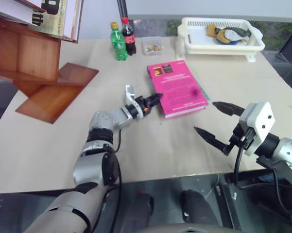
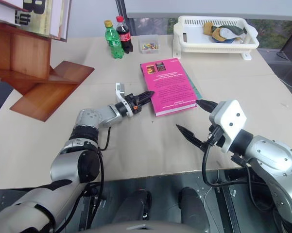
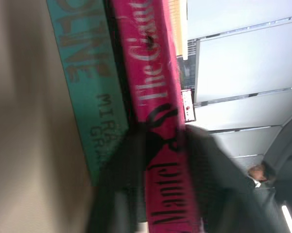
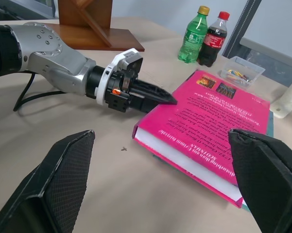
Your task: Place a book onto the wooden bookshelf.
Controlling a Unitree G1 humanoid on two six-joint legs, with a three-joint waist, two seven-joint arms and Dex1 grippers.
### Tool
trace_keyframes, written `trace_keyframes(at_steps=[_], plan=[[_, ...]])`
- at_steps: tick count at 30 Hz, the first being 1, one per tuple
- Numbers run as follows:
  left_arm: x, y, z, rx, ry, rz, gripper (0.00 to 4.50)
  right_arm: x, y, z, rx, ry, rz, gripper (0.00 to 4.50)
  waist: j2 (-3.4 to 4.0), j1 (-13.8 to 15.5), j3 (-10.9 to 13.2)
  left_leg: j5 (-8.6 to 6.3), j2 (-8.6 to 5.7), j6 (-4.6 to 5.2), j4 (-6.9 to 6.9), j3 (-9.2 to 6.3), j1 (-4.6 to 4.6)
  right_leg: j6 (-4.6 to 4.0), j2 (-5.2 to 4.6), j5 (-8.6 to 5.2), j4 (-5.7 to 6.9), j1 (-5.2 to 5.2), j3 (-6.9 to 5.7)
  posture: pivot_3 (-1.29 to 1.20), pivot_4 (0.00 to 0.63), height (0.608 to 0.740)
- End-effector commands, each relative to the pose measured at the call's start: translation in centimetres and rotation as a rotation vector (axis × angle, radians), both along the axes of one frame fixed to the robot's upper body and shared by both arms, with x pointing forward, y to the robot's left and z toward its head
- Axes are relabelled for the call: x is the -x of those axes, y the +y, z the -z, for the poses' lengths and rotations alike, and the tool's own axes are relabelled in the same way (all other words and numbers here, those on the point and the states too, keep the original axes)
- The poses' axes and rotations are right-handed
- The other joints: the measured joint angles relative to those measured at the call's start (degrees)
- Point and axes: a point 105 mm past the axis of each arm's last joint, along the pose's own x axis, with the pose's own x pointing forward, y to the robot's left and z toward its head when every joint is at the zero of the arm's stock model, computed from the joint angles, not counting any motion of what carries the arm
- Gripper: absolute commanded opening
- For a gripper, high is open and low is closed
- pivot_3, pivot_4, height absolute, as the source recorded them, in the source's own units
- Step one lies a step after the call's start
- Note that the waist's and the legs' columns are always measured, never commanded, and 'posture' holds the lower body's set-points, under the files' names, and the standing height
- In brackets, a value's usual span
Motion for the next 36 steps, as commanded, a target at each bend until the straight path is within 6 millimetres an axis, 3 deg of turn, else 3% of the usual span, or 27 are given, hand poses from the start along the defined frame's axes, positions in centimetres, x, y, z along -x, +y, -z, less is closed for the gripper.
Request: trace_keyframes(at_steps=[1, 8, 11, 15, 20, 24, 27, 30, 36], plan=[[-0.1, 0.3, -0.8, 0.012, -0.017, 0.001, 0.70, 0.3, 0.2, -0.9, 0.005, -0.046, -0.016, 4.50, 0.00, 0.0, 0.0, 0.00, 0.00, 0.00, 0.00, 0.00, 0.00, 0.00, 0.00, 0.00, 0.00, 0.00, 0.00, 0.00, 0.150, 0.740], [0.9, 2.1, -2.0, 0.029, -0.045, -0.001, 0.70, 0.0, 0.4, -0.9, 0.008, -0.045, -0.034, 4.50, 0.00, -0.2, 0.0, 0.00, 0.03, 0.00, -0.01, 0.00, 0.01, 0.00, 0.00, 0.00, 0.00, -0.01, 0.00, 0.00, 0.150, 0.740], [3.5, 4.7, -4.8, -0.028, -0.169, -0.019, 0.70, -0.3, 0.7, -0.9, 0.004, -0.040, -0.061, 4.50, -0.06, -0.4, 0.1, 0.00, 0.06, -0.01, -0.03, -0.05, -0.01, 0.00, 0.00, 0.00, 0.01, -0.04, 0.00, 0.00, 0.150, 0.740], [7.7, 6.3, -7.0, -0.273, -0.386, -0.034, 0.70, -0.9, 1.1, -0.8, -0.003, -0.032, -0.105, 4.50, -0.13, -1.1, 0.1, 0.00, 0.20, -0.04, -0.11, -0.18, -0.07, -0.01, -0.07, 0.01, 0.04, -0.24, 0.17, 0.00, 0.150, 0.740], [10.4, 7.5, -8.1, -0.531, -0.598, -0.083, 0.70, -1.5, 1.5, -0.7, -0.013, -0.032, -0.153, 4.50, -0.11, 0.0, 0.1, 0.00, 0.10, -0.03, -0.12, -0.12, -0.02, -0.01, -0.13, 0.01, 0.01, -0.17, 0.16, 0.00, 0.150, 0.740], [13.4, 9.9, -10.4, -0.957, -1.023, -0.129, 0.70, -2.3, 1.8, -0.6, -0.022, -0.020, -0.212, 4.50, -0.13, -0.1, 0.1, 0.00, 0.11, -0.05, -0.22, 0.14, -0.04, -0.16, -0.07, -0.08, -0.12, -0.18, 0.19, 0.00, 0.150, 0.740], [14.6, 11.9, -12.9, -1.153, -1.275, -0.167, 0.70, -2.6, 1.7, -0.6, -0.027, -0.015, -0.235, 4.50, -0.08, 0.3, 0.2, 0.00, 0.14, -0.04, -0.29, 0.17, -0.04, -0.29, -0.05, -0.14, -0.19, -0.18, 0.13, 0.00, 0.150, 0.740], [16.3, 13.8, -15.3, -1.297, -1.492, -0.162, 0.70, -2.9, 1.4, -0.7, -0.060, -0.002, -0.268, 4.50, -0.08, 0.4, 0.2, -0.01, 0.17, -0.02, -0.30, 0.17, -0.08, -0.29, -0.07, -0.14, -0.32, -0.17, 0.09, 0.00, 0.150, 0.740], [19.1, 16.6, -17.9, -1.619, -1.764, 0.005, 0.70, -3.5, 1.2, -0.9, -0.077, -0.020, -0.318, 4.50, -0.07, 0.0, 0.2, -0.02, 0.16, 0.00, -0.48, 0.23, -0.13, -0.27, -0.07, -0.13, -0.60, -0.17, 0.09, 0.00, 0.150, 0.740]])
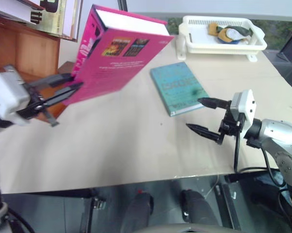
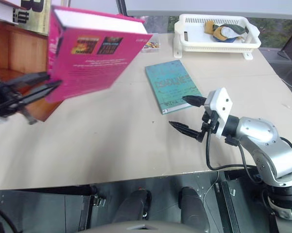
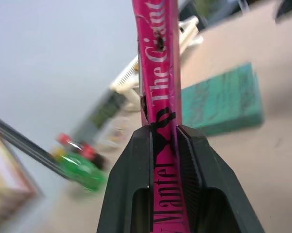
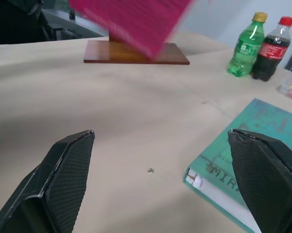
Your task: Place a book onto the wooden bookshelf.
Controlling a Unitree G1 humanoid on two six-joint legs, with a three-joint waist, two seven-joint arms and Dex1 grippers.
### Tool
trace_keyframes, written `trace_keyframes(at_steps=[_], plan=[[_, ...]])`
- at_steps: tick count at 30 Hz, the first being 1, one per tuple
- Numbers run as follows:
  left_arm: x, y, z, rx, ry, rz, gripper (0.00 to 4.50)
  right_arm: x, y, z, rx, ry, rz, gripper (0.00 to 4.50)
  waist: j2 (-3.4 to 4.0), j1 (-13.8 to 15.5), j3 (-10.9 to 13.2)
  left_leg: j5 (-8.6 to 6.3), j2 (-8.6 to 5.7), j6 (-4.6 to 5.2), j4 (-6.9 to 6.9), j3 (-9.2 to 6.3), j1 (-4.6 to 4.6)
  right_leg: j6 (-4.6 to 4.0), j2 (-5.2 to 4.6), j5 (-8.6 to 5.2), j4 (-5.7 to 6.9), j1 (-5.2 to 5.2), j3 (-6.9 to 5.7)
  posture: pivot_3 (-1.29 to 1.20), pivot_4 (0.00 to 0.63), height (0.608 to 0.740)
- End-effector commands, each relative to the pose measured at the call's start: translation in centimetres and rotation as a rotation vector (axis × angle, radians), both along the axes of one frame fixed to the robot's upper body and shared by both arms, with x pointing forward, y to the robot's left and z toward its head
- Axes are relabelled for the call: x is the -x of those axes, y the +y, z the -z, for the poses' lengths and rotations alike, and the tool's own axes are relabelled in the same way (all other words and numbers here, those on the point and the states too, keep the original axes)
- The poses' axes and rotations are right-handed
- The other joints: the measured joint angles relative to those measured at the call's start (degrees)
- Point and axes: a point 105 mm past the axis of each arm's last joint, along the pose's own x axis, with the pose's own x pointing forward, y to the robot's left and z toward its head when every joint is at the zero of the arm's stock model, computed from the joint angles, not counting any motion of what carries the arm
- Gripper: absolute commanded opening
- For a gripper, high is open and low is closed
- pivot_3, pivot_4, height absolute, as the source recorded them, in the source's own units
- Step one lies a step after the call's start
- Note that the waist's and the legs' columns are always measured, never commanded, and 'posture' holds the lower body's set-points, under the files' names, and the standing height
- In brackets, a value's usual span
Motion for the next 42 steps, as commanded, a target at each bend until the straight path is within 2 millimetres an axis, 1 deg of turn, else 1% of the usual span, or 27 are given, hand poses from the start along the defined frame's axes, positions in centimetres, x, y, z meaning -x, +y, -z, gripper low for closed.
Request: trace_keyframes(at_steps=[1, 3, 5, 9, 13, 15, 18, 20, 23, 27, 35, 41, 42], plan=[[1.9, 1.8, -1.9, -0.234, -0.126, -0.006, 0.70, 0.1, 0.2, -1.5, -0.028, -0.075, -0.047, 4.50, 0.02, 0.0, 0.0, 0.00, 0.00, 0.00, -0.09, -0.01, 0.00, 0.01, 0.01, 0.00, -0.05, 0.00, -0.02, 0.00, 0.150, 0.740], [2.3, 3.7, -2.3, -0.333, -0.124, -0.046, 0.70, -0.1, 0.4, -1.5, -0.028, -0.077, -0.063, 4.50, 0.02, -0.1, 0.0, 0.00, 0.01, 0.00, -0.20, -0.01, 0.02, 0.18, 0.03, 0.10, -0.13, -0.01, -0.04, 0.00, 0.150, 0.740], [2.5, 5.4, -2.8, -0.390, -0.126, -0.091, 0.70, -0.2, 0.6, -1.4, -0.029, -0.078, -0.071, 4.50, 0.03, -0.2, 0.0, 0.00, 0.02, 0.01, -0.39, -0.01, 0.05, 0.21, 0.06, 0.12, -0.21, -0.02, -0.06, 0.00, 0.150, 0.740], [2.4, 9.0, -4.0, -0.536, -0.158, -0.208, 0.70, -0.5, 0.9, -1.3, -0.036, -0.077, -0.086, 4.50, 0.03, -0.2, 0.1, 0.00, 0.03, 0.01, -0.48, -0.03, 0.03, 0.22, 0.07, 0.12, -0.24, -0.06, -0.12, 0.00, 0.150, 0.740], [2.4, 11.3, -5.2, -0.613, -0.175, -0.285, 0.70, -0.5, 1.0, -1.3, -0.040, -0.079, -0.089, 4.50, -0.03, -0.2, 0.1, 0.00, 0.00, 0.01, -0.49, -0.04, 0.00, 0.24, 0.06, 0.13, -0.27, -0.06, -0.16, 0.00, 0.150, 0.740], [2.3, 12.7, -5.4, -0.637, -0.152, -0.346, 0.70, -0.5, 1.1, -1.3, -0.041, -0.080, -0.089, 4.50, -0.02, -0.2, 0.1, -0.01, -0.04, 0.03, -0.48, -0.04, 0.00, 0.25, 0.02, 0.12, -0.25, -0.05, -0.15, 0.00, 0.150, 0.740], [2.1, 14.1, -5.4, -0.645, -0.101, -0.408, 0.70, -0.5, 1.1, -1.3, -0.044, -0.082, -0.090, 4.50, -0.03, -0.4, 0.1, -0.01, -0.03, 0.03, -0.48, -0.06, -0.01, 0.25, 0.06, 0.12, -0.20, -0.06, -0.19, 0.00, 0.150, 0.740], [1.7, 15.3, -4.7, -0.655, -0.031, -0.474, 0.70, -0.6, 1.3, -1.4, -0.049, -0.082, -0.089, 4.50, -0.04, -0.5, 0.1, -0.01, -0.02, 0.03, -0.48, -0.06, 0.00, 0.26, 0.07, 0.12, -0.19, -0.06, -0.19, 0.00, 0.150, 0.740], [1.2, 16.2, -4.4, -0.635, -0.002, -0.534, 0.70, -0.5, 1.4, -1.4, -0.055, -0.083, -0.088, 4.50, -0.06, -1.0, 0.1, -0.01, -0.02, 0.03, -0.46, -0.07, 0.00, 0.27, 0.08, 0.13, -0.16, -0.05, -0.20, 0.00, 0.150, 0.740], [0.1, 17.3, -3.4, -0.639, 0.054, -0.602, 0.70, -0.4, 1.4, -1.4, -0.058, -0.083, -0.084, 4.50, -0.06, -1.5, 0.1, -0.01, -0.03, 0.04, -0.44, -0.08, 0.02, 0.28, 0.07, 0.13, -0.10, -0.05, -0.21, 0.00, 0.150, 0.740], [-1.3, 18.2, -3.3, -0.642, 0.063, -0.697, 0.70, -0.2, 1.3, -1.3, -0.064, -0.079, -0.066, 4.50, -0.07, -1.6, 0.1, 0.00, -0.02, 0.04, -0.39, -0.08, 0.11, 0.29, 0.08, 0.11, 0.22, -0.06, -0.20, 0.00, 0.150, 0.740], [-1.4, 19.4, -3.7, -0.624, 0.068, -0.788, 0.70, -0.1, 1.2, -1.1, -0.066, -0.078, -0.059, 4.50, -0.09, -1.6, 0.1, 0.00, -0.04, 0.04, -0.25, -0.08, 0.16, 0.48, 0.07, -0.02, 0.48, -0.06, -0.18, 0.00, 0.150, 0.740], [-1.3, 19.6, -3.8, -0.613, 0.064, -0.800, 0.97, -0.1, 1.2, -1.2, -0.067, -0.078, -0.060, 4.50, -0.09, -1.6, 0.1, 0.00, -0.04, 0.04, -0.24, -0.09, 0.16, 0.48, 0.07, -0.02, 0.48, -0.07, -0.18, 0.00, 0.150, 0.740]])
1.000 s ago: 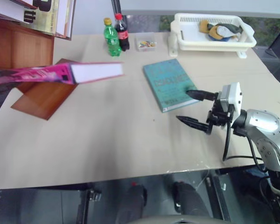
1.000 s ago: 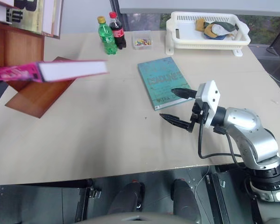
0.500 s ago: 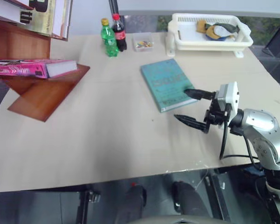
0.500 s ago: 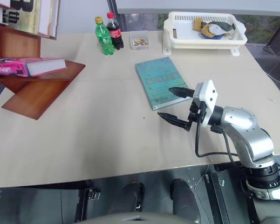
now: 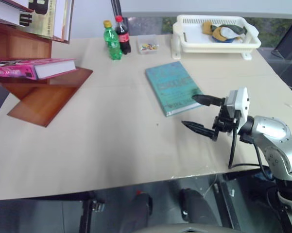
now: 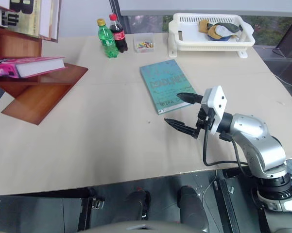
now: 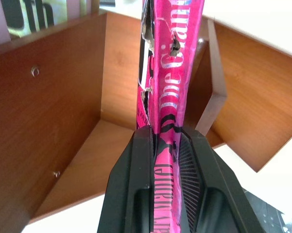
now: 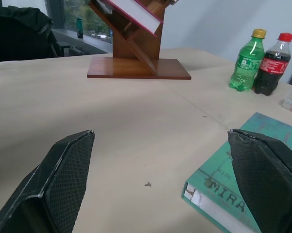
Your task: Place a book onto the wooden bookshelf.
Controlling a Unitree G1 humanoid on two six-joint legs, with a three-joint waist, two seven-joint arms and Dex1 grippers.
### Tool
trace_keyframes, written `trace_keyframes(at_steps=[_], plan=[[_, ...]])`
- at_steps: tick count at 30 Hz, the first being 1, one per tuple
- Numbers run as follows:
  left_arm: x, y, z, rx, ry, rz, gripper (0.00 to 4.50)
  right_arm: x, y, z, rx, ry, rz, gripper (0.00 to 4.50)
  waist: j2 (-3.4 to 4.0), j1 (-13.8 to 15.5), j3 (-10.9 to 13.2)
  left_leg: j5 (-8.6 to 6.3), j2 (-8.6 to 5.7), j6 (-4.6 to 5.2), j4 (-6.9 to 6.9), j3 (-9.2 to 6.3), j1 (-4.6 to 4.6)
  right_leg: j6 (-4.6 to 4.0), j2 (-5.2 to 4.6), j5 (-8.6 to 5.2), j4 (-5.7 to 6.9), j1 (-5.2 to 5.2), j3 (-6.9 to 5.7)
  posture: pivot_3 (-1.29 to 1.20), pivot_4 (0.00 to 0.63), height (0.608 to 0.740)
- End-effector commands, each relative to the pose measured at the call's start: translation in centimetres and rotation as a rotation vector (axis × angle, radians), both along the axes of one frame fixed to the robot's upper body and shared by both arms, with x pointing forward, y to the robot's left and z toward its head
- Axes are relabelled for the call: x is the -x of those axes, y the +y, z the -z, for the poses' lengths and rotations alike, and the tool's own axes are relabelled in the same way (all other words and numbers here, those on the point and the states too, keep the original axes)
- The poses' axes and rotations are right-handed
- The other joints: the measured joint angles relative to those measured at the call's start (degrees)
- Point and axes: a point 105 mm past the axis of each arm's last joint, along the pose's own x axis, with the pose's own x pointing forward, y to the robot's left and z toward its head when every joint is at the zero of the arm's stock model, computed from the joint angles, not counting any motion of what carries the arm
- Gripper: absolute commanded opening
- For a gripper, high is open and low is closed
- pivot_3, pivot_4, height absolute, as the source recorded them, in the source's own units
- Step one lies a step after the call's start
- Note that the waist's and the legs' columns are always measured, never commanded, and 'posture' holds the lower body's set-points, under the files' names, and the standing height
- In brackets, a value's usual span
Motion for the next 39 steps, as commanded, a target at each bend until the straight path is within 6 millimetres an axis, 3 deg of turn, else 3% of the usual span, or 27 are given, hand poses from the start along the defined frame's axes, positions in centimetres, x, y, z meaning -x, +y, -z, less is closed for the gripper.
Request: trace_keyframes(at_steps=[1, 6, 12, 15, 17, 18, 20, 21, 22, 24, 25, 27, 29, 31, 34, 36, 39], plan=[[1.1, 1.5, -1.4, 0.014, -0.063, -0.093, 1.17, 0.6, 0.1, -1.4, -0.017, -0.062, -0.011, 4.50, 0.00, -0.1, 0.0, 0.00, 0.00, 0.00, 0.00, 0.00, 0.02, 0.00, 0.00, 0.00, 0.02, 0.00, 0.00, 0.00, 0.150, 0.740], [2.7, 2.0, -1.7, 0.097, -0.100, -0.087, 3.03, 0.5, 0.4, -1.6, -0.028, -0.067, -0.031, 4.50, -0.02, -0.2, 0.0, 0.00, 0.01, 0.00, 0.06, 0.02, 0.00, -0.01, 0.01, 0.00, 0.09, -0.03, 0.02, 0.00, 0.150, 0.740], [5.1, 2.2, -2.3, 0.278, -0.206, -0.018, 3.03, 0.2, 0.9, -1.8, -0.033, -0.069, -0.060, 4.50, -0.07, -0.1, 0.0, 0.00, 0.02, 0.00, 0.07, 0.06, -0.03, -0.17, 0.00, 0.09, 0.12, -0.11, 0.07, 0.00, 0.150, 0.740], [6.0, 1.1, -2.7, 0.458, -0.277, 0.134, 3.03, -0.1, 1.0, -1.8, -0.029, -0.071, -0.077, 4.50, -0.10, -0.1, 0.0, 0.00, 0.04, 0.00, 0.12, 0.06, -0.04, -0.17, 0.00, 0.09, 0.13, -0.10, 0.07, 0.00, 0.150, 0.740], [6.1, -0.1, -1.8, 0.579, -0.269, 0.233, 3.03, -0.3, 1.1, -1.8, -0.027, -0.071, -0.084, 4.50, 0.03, 0.0, 0.0, 0.00, 0.10, 0.00, 0.15, 0.06, -0.03, -0.18, -0.03, 0.09, 0.16, -0.10, 0.08, 0.00, 0.150, 0.740], [6.2, -1.0, -1.0, 0.652, -0.278, 0.277, 2.81, -0.4, 1.1, -1.9, -0.026, -0.071, -0.088, 4.50, 0.13, 0.1, 0.0, 0.00, 0.19, 0.00, 0.15, 0.08, 0.00, -0.18, -0.05, 0.09, 0.17, -0.08, 0.10, 0.00, 0.150, 0.740], [7.3, -3.2, 2.4, 0.760, -0.189, 0.296, 2.28, -0.5, 1.3, -1.9, -0.026, -0.072, -0.093, 4.50, 0.34, -0.3, 0.1, 0.00, 0.28, -0.01, 0.18, 0.07, 0.00, -0.19, -0.06, 0.11, 0.13, -0.06, 0.13, 0.00, 0.150, 0.740], [7.7, -4.5, 4.2, 0.834, -0.152, 0.290, 1.80, -0.5, 1.3, -1.9, -0.025, -0.074, -0.096, 4.50, 0.35, -0.7, 0.1, 0.00, 0.30, -0.01, 0.16, 0.00, 0.06, -0.20, -0.17, 0.10, 0.18, -0.08, 0.28, 0.00, 0.150, 0.740], [8.0, -6.5, 7.4, 0.931, -0.050, 0.276, 1.34, -0.6, 1.4, -1.9, -0.026, -0.075, -0.098, 4.50, 0.25, -1.3, 0.1, -0.01, 0.31, -0.02, 0.15, 0.08, 0.08, -0.19, -0.18, 0.11, 0.16, -0.10, 0.46, 0.00, 0.150, 0.740], [8.1, -11.4, 16.1, 1.068, 0.201, 0.196, 0.32, -0.7, 1.5, -2.1, -0.029, -0.079, -0.101, 4.50, -0.16, -1.5, -0.1, -0.03, 0.34, -0.03, 0.15, 0.05, -0.12, -0.19, -0.19, 0.11, 0.10, -0.32, 0.49, 0.00, 0.150, 0.740], [6.4, -13.7, 19.3, 1.195, 0.165, 0.145, 0.15, -0.8, 1.5, -2.2, -0.035, -0.081, -0.098, 4.50, -0.20, -1.3, -0.1, -0.03, 0.34, -0.03, 0.14, 0.06, -0.13, -0.20, -0.19, 0.12, 0.10, -0.34, 0.50, 0.00, 0.150, 0.740], [1.6, -17.2, 23.1, 1.335, 0.053, 0.049, 0.15, -0.9, 1.5, -2.2, -0.038, -0.078, -0.091, 4.50, 1.18, 1.5, -0.4, -0.03, 0.19, -0.02, 0.14, -0.08, 0.03, -0.17, -0.24, 0.15, -0.02, -0.03, 0.37, 0.00, 0.150, 0.740], [-3.6, -20.6, 24.0, 1.501, -0.126, 0.004, 0.15, -0.7, 1.1, -2.1, -0.034, -0.077, -0.078, 4.50, 0.62, 3.7, -0.2, 0.01, -0.14, 0.03, 0.46, 0.04, 0.22, -0.03, -0.43, 0.10, 0.05, 0.57, -0.17, 0.00, 0.150, 0.740], [-7.5, -20.0, 22.8, 1.724, -0.407, -0.130, 0.15, -0.6, 0.6, -2.0, -0.017, -0.090, -0.054, 4.50, 0.20, 5.4, -0.3, 0.09, 0.25, -0.10, 0.99, -0.35, -0.05, -0.31, -0.11, 0.27, 0.14, 0.65, -0.87, 0.00, 0.150, 0.740], [-9.6, -18.6, 21.7, 1.674, -0.566, -0.219, 0.15, -0.2, 0.3, -1.9, -0.008, -0.091, -0.042, 4.50, -0.03, 4.0, -0.5, 0.11, 0.28, -0.13, 1.27, -0.58, 0.11, -0.32, 0.03, 0.48, 0.06, 0.99, -1.01, 0.00, 0.150, 0.740], [-9.4, -17.2, 20.2, 1.592, -0.612, -0.179, 0.15, 0.1, 0.2, -2.2, -0.021, -0.088, -0.035, 4.50, -0.01, 1.6, -0.5, 0.12, 0.28, -0.13, 1.27, -0.49, 0.34, -0.25, 0.28, 0.50, 0.12, 0.97, -0.57, 0.00, 0.150, 0.740], [-8.4, -15.5, 18.8, 1.549, -0.619, -0.124, 0.15, 0.2, 0.1, -2.1, -0.025, -0.089, -0.016, 4.50, 0.00, 0.4, -0.5, 0.12, 0.41, -0.15, 0.97, -0.37, 0.32, -0.45, 0.48, 0.64, 0.19, 0.59, -0.33, 0.00, 0.150, 0.740]])
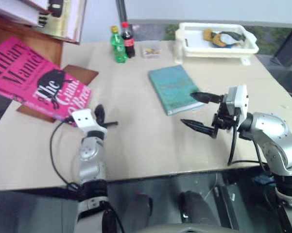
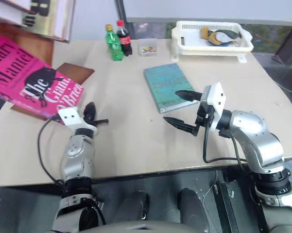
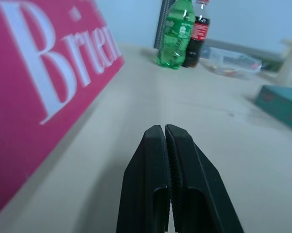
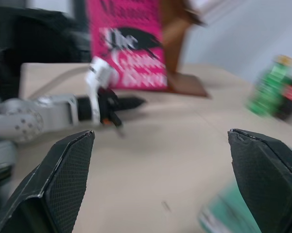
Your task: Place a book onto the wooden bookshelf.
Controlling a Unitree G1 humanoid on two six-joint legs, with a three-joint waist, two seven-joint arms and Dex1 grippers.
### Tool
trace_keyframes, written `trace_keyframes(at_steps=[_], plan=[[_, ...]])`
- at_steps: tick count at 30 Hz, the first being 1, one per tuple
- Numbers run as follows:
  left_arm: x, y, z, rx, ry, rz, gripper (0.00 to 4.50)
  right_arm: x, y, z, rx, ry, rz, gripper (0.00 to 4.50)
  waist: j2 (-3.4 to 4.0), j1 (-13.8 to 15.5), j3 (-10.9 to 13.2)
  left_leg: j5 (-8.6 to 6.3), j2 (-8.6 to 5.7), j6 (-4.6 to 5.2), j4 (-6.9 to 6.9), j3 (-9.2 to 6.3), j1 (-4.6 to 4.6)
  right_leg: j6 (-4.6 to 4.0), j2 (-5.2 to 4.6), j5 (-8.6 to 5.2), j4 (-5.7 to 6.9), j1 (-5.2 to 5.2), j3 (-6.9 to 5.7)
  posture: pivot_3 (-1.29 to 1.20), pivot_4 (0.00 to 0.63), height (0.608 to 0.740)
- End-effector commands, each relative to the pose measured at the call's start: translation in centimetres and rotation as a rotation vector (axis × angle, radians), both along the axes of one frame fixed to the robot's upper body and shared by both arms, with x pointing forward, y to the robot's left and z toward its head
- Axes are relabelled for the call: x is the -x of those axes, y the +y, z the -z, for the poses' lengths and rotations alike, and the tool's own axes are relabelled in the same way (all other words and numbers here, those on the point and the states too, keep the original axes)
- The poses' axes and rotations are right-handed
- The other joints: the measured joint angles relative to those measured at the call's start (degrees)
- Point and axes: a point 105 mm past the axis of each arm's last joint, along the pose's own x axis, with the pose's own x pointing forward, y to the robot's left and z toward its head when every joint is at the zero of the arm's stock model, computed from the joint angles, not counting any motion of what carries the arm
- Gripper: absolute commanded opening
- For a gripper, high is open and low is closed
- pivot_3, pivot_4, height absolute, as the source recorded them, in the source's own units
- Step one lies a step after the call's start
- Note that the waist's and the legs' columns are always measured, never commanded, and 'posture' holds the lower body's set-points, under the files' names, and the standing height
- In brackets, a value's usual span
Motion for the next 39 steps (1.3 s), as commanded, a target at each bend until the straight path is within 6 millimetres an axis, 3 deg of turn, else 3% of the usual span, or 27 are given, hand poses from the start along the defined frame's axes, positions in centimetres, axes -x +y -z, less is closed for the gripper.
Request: trace_keyframes(at_steps=[1, 10, 14, 20, 25, 30, 34, 39], plan=[[1.2, 1.8, -2.7, -0.071, -0.086, 0.018, 0.15, 0.8, 0.2, -1.2, -0.019, -0.059, -0.004, 4.50, 0.01, -0.3, 0.0, 0.01, 0.05, -0.01, -0.15, 0.00, -0.05, -0.05, 0.04, -0.01, 0.02, -0.14, 0.01, 0.00, 0.150, 0.740], [3.1, -3.6, -5.6, -0.142, -0.155, 0.307, 0.15, 0.5, 0.4, -1.1, -0.035, -0.061, 0.005, 4.50, 0.02, 1.1, 0.0, -0.01, -0.09, -0.03, -0.23, 0.05, -0.24, -0.07, -0.23, -0.01, -0.24, -0.16, -0.04, 0.00, 0.150, 0.740], [3.7, -3.6, -6.0, -0.139, -0.137, 0.308, 0.15, 0.5, 0.4, -1.0, -0.036, -0.059, 0.008, 4.50, 0.04, 1.0, 0.0, -0.01, -0.07, -0.02, -0.26, 0.06, -0.23, -0.06, -0.21, -0.03, -0.28, -0.16, -0.05, 0.00, 0.150, 0.740], [3.6, -0.2, -6.8, -0.246, -0.111, 0.224, 0.15, 0.4, 0.3, -1.0, -0.038, -0.055, 0.012, 4.50, 0.06, 0.9, 0.0, -0.01, 0.04, -0.02, -0.26, 0.06, -0.21, -0.07, -0.04, -0.04, -0.28, -0.17, -0.04, 0.00, 0.150, 0.740], [2.8, 1.6, -9.1, -0.387, -0.142, 0.220, 0.15, 0.3, 0.4, -0.9, -0.034, -0.056, 0.013, 4.50, 0.09, 1.0, 0.1, -0.01, 0.08, -0.02, -0.26, 0.05, -0.20, -0.07, 0.02, -0.05, -0.27, -0.17, -0.06, 0.00, 0.150, 0.740], [2.0, 3.9, -13.4, -0.423, -0.241, 0.138, 0.15, 0.2, 0.4, -1.1, -0.036, -0.066, 0.017, 4.50, 0.09, 1.0, 0.1, -0.01, 0.04, -0.02, -0.26, 0.06, -0.29, -0.06, -0.03, -0.03, -0.39, -0.18, -0.05, 0.00, 0.150, 0.740], [1.4, 4.3, -16.0, -0.400, -0.295, 0.089, 0.15, 0.2, 0.4, -1.1, -0.038, -0.069, 0.020, 4.50, 0.09, 1.0, 0.1, -0.01, 0.05, -0.03, -0.31, 0.05, -0.30, -0.06, -0.04, -0.03, -0.47, -0.19, -0.06, 0.00, 0.150, 0.740], [1.6, 8.2, -18.8, -0.376, -0.302, -0.056, 0.15, 0.1, 0.7, -1.2, -0.042, -0.075, 0.018, 4.50, 0.17, -0.1, 0.1, -0.01, 0.14, -0.03, -0.40, 0.07, -0.22, -0.06, 0.06, -0.03, -0.42, -0.22, -0.05, 0.00, 0.150, 0.740]])
